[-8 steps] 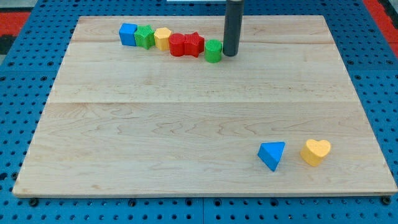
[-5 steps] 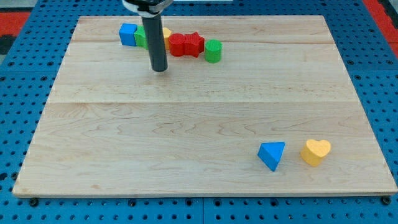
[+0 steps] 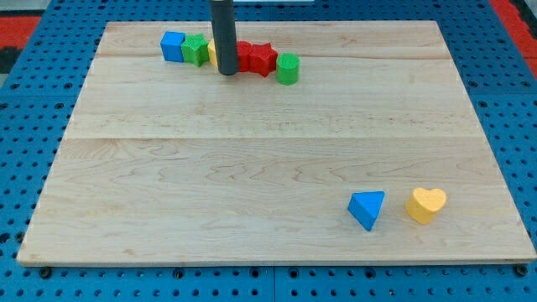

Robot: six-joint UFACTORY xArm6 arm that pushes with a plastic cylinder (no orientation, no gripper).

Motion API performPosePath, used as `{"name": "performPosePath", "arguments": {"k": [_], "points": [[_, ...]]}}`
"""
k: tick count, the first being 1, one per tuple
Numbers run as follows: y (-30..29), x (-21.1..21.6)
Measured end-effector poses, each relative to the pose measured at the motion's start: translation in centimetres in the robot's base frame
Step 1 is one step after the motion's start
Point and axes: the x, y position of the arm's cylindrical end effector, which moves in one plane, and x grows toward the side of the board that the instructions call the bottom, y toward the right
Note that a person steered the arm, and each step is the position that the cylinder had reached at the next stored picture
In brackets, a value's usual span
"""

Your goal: Move the green circle a little bit right

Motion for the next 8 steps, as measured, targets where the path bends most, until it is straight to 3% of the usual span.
{"name": "performPosePath", "arguments": {"k": [1,5,8], "points": [[1.5,2.4],[8.9,1.7],[9.2,2.4]]}}
